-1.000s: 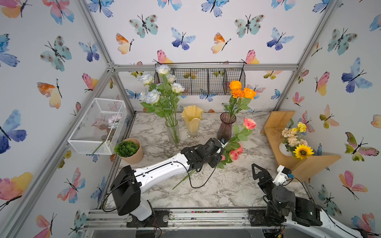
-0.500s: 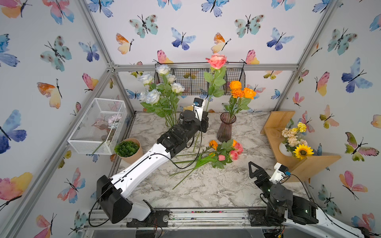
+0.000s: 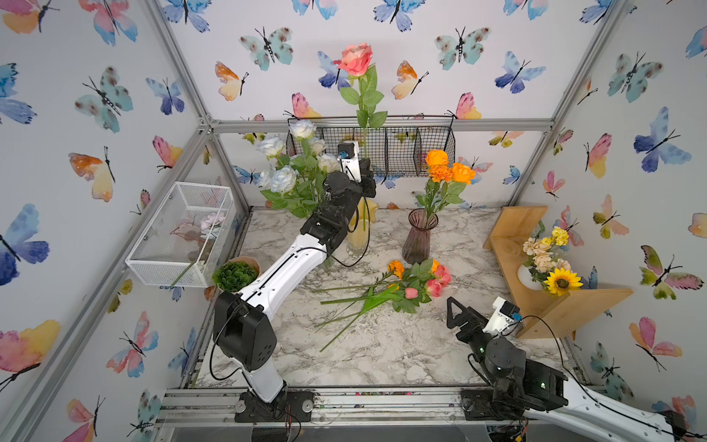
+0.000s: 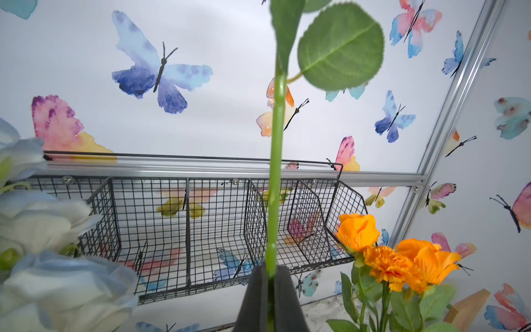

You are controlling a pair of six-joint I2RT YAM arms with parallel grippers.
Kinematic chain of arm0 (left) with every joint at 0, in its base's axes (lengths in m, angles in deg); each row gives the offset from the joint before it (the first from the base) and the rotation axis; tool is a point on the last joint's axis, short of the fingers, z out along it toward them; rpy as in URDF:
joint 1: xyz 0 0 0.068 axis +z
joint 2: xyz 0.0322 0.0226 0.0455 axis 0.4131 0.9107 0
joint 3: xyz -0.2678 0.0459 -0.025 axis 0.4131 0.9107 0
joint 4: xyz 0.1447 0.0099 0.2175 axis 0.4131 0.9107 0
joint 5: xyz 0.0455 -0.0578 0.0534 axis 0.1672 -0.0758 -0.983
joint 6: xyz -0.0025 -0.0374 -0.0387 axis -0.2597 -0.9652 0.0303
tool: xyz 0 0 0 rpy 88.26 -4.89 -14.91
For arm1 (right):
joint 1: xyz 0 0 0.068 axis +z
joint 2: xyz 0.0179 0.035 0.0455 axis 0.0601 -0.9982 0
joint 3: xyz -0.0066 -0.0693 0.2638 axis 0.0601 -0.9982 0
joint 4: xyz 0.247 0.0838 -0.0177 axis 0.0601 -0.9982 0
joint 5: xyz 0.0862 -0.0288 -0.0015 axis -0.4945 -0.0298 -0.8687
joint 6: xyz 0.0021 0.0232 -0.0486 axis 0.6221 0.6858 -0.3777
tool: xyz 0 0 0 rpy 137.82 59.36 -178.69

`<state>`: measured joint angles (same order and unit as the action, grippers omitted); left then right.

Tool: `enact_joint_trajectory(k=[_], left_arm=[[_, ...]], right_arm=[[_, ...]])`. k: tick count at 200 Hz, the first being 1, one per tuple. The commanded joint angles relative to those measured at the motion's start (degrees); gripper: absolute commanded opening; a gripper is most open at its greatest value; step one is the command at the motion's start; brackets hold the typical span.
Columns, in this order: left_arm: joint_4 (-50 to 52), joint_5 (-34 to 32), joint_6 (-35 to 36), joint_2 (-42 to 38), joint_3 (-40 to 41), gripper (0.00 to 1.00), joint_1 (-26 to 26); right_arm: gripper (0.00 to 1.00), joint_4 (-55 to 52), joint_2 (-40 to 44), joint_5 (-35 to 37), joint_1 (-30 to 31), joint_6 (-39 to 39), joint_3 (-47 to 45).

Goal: Arrange the flowers in different vases according to their colors
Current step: Insert the flower into the vase.

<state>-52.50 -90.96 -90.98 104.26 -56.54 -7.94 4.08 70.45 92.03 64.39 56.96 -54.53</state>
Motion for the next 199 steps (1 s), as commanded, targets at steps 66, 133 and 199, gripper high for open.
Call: enact_joint_trajectory(k=[66, 133, 199], left_arm=[[-5.7, 5.6, 1.2, 5.7, -6.5, 0.00, 5.0], [-7.5, 8.9, -0.3, 10.6, -5.1, 0.00, 7.6], [-5.6, 10.6, -2.9, 10.8, -1.9, 0.28, 7.1]], right_arm=[[0.98, 8.1, 0.3, 2.3, 0.2, -5.1, -5.0], [0.98, 7.0, 0.0, 3.6, 0.2, -5.1, -4.2], [0.98, 5.9, 0.1, 3.7, 0.2, -5.1, -3.3]])
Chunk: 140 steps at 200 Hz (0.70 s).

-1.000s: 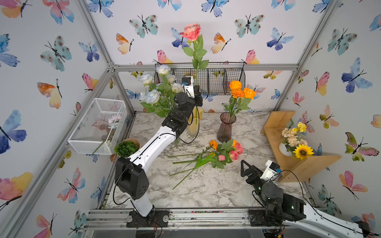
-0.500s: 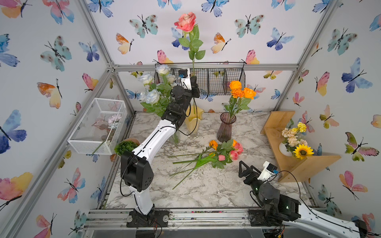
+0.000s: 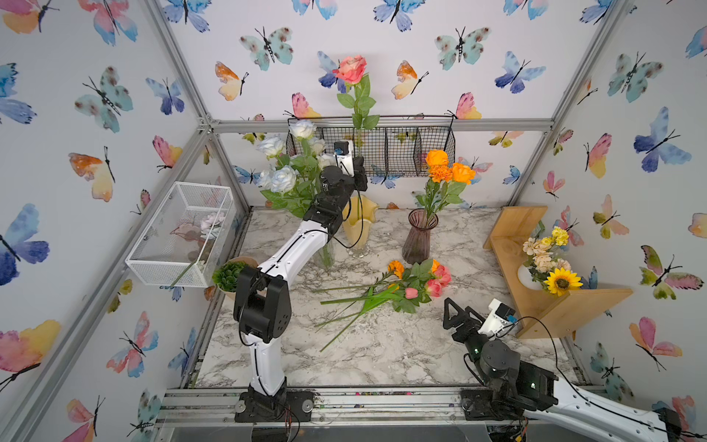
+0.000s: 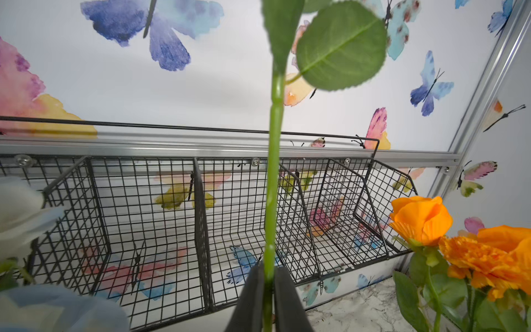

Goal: Arrange the flowers in different vases according to their colors
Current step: Insert the flower into the vase.

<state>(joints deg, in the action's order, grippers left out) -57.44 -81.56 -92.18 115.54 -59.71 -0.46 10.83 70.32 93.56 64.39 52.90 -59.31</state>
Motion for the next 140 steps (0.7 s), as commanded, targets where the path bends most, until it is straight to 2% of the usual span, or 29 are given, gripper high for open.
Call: enact_joint_trajectory(k=[1, 16, 27, 37, 60, 99, 110, 114, 140], left_arm=[[-0.6, 1.1, -1.7, -0.5, 1.3, 0.29, -0.4], [0.1, 1.1, -2.8, -1.0, 1.6, 0.46, -0.4], [0.7, 1.3, -4.0, -1.4, 1.4, 0.65, -0.4], [1.4, 1.8, -5.0, -1.7, 1.3, 0.73, -0.5], [3.5, 3.1, -6.1, -2.5, 0.3, 0.84, -1.2], [6.4, 3.4, -6.2, -6.2, 1.4, 0.92, -3.8], [6.4, 2.8, -6.5, -8.1, 3.0, 0.95, -4.4], [6.4, 2.8, -6.7, -8.8, 3.5, 1.00, -4.4], [7.7, 2.8, -8.2, -14.0, 7.4, 0.99, -5.1]], right_arm=[[0.98, -0.8, 0.3, 2.1, 0.2, -1.1, 1.5], [0.98, -1.2, 0.1, 2.1, 0.2, -1.1, 2.0], [0.98, -1.7, 0.0, 2.0, 0.2, -1.1, 2.4], [0.98, -2.1, 0.0, 1.9, 0.2, -1.4, 3.0], [0.98, -3.0, -0.9, 1.1, 0.2, -2.1, 4.6], [0.99, -5.0, -5.3, -3.8, 0.2, -5.3, 9.8], [0.98, -7.6, -7.4, -4.5, 0.2, -4.1, 12.1], [0.99, -8.8, -8.2, -4.7, 0.2, -3.4, 12.9], [0.98, -16.8, -11.9, -5.3, 0.2, 2.4, 17.4]])
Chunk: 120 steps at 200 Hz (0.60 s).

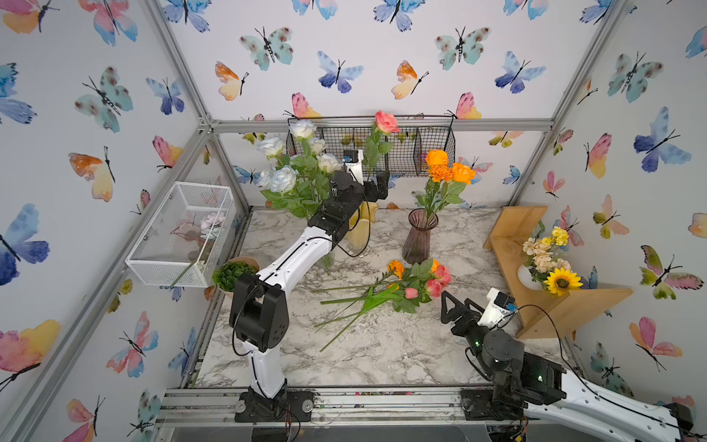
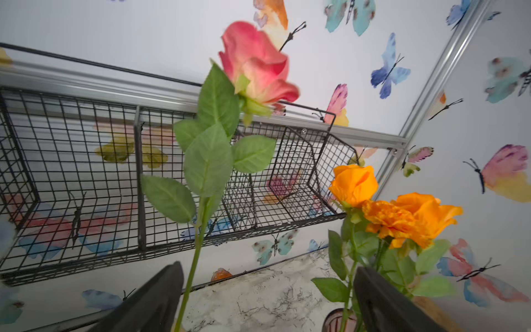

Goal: Arrange the flowers in different vases according to their colors
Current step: Insert the flower into the vase, then pick up the flower at the center of the board.

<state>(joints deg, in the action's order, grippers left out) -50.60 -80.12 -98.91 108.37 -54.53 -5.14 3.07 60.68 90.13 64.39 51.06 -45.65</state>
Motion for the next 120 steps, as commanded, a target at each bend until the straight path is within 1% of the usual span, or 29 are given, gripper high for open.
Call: enact_joint_trajectory(k=[1, 12, 27, 44, 56, 81, 110, 118, 120], left_arm=[[1.0, 1.3, -1.4, -7.0, 2.3, 0.99, -0.5], [2.4, 0.9, -1.6, -9.4, 4.0, 0.99, -0.8], [3.8, 0.0, -1.9, -13.4, 6.9, 0.99, -1.4], [5.0, -0.7, -2.9, -18.7, 12.1, 0.99, -1.7], [6.6, -1.2, -3.3, -23.1, 15.6, 0.99, -1.8], [11.2, -2.2, -4.0, -31.3, 23.0, 0.99, -2.2], [16.4, -2.6, -4.4, -40.7, 31.3, 0.99, -2.4], [17.9, -2.9, -4.5, -43.2, 33.3, 0.99, -2.4], [18.3, -2.8, -4.5, -43.8, 33.7, 0.99, -2.4]], right_arm=[[0.98, -9.3, -2.3, -1.9, 0.2, 4.6, 3.9], [0.98, -12.1, -2.5, -2.1, 0.2, 7.9, 4.8], [0.98, -13.4, -1.7, -3.6, 0.2, 10.0, 5.3], [0.98, -14.8, -1.2, -5.2, 0.2, 12.6, 5.6], [0.99, -18.1, -1.9, -6.1, 0.2, 16.2, 6.6], [0.98, -23.1, -5.2, -8.9, 0.2, 21.1, 8.4], [0.98, -22.3, -11.3, -13.3, 0.1, 21.8, 10.1], [0.98, -21.9, -13.5, -13.4, 0.1, 21.9, 10.9], [0.98, -21.9, -14.0, -14.8, 0.1, 22.1, 11.1]])
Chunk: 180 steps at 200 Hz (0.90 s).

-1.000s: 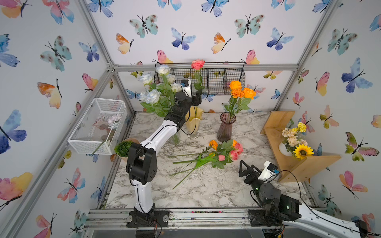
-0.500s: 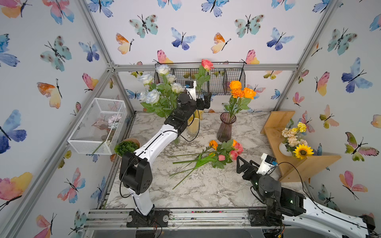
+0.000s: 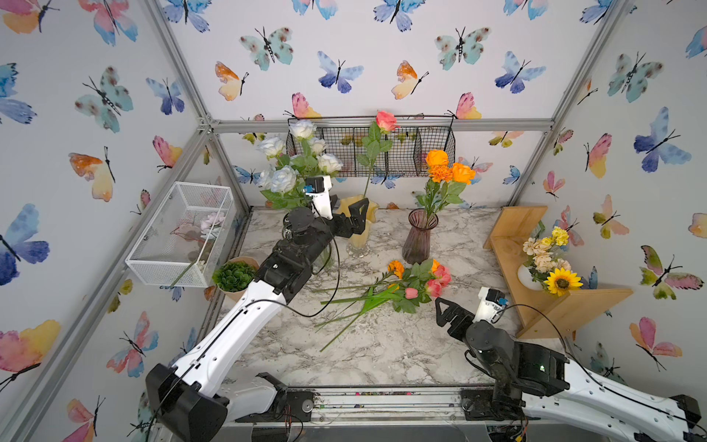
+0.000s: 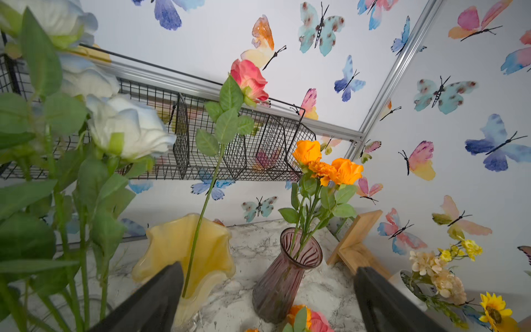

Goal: Arrange the flowers in different vases according to their colors
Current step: Pick up the flower at the center of the board.

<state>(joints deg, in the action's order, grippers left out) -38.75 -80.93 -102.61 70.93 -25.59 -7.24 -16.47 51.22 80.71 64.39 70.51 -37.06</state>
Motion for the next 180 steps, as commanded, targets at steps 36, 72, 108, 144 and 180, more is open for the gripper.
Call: enact_joint_trajectory(k=[36, 72, 108, 144, 180], left_arm=[[15.2, -1.6, 0.0, -15.1, 8.9, 0.99, -0.3], [25.5, -1.6, 2.7, -20.3, 11.7, 0.99, -0.3], [33.5, 0.3, 3.6, -20.4, 13.8, 0.98, -0.3], [37.2, 5.0, 1.2, -13.1, 15.3, 0.88, -0.3], [34.5, 5.8, -1.5, -8.5, 18.0, 0.87, -2.9]], right_arm=[[0.97, 1.0, -15.7, -12.3, -1.2, 2.3, 6.4], [0.89, 7.8, -28.2, -26.4, -9.1, -2.1, 11.0], [0.83, 6.3, -38.8, -31.0, -12.2, -8.1, 20.3], [0.87, 0.0, -42.5, -36.8, -17.9, -11.8, 24.7], [0.98, 0.3, -37.7, -36.6, -19.3, -9.5, 20.1]])
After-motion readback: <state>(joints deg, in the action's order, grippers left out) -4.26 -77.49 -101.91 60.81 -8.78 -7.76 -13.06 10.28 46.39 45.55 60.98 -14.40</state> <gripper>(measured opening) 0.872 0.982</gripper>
